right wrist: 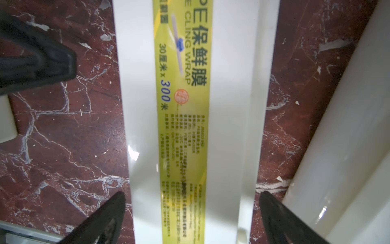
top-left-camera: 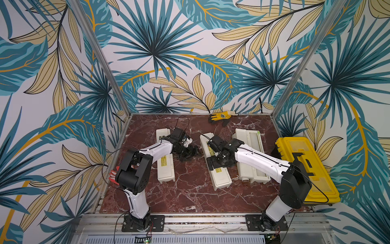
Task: Put plastic wrap rolls into dispensers
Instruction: Close the lid on the plastic wrap cutting box, then adjust the plastic wrap cutting box at the center of the board.
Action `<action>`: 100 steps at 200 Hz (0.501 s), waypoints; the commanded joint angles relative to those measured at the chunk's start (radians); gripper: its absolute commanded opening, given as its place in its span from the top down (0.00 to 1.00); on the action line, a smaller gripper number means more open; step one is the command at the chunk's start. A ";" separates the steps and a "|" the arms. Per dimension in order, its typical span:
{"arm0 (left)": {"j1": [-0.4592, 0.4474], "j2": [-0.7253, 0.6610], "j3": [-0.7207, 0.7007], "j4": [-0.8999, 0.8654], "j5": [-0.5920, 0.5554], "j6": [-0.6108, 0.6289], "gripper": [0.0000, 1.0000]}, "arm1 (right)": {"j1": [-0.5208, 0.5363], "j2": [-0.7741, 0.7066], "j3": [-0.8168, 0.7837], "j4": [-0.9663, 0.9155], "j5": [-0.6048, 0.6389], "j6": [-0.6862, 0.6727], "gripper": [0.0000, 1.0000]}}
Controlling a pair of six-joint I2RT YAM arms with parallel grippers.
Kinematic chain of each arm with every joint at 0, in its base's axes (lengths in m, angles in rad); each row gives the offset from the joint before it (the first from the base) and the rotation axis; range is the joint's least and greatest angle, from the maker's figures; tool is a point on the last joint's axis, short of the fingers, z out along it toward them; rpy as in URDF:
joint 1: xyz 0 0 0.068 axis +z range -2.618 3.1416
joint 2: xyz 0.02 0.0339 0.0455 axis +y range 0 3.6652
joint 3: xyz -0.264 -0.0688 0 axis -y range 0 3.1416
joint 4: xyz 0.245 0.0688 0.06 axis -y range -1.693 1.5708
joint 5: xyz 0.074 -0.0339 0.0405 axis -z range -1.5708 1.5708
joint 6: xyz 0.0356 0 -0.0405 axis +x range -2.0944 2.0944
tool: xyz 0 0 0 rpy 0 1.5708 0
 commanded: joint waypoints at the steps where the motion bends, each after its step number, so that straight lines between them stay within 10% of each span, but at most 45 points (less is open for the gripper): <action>1: -0.005 0.023 0.053 0.025 0.007 -0.004 0.12 | -0.001 -0.064 -0.015 -0.032 -0.054 -0.027 0.01; 39: -0.010 0.066 0.052 0.056 0.015 -0.025 0.12 | -0.040 -0.131 -0.028 -0.049 -0.065 -0.070 0.01; 100: -0.027 0.135 0.054 0.093 0.017 -0.066 0.13 | -0.253 -0.231 -0.231 0.208 -0.451 -0.073 0.01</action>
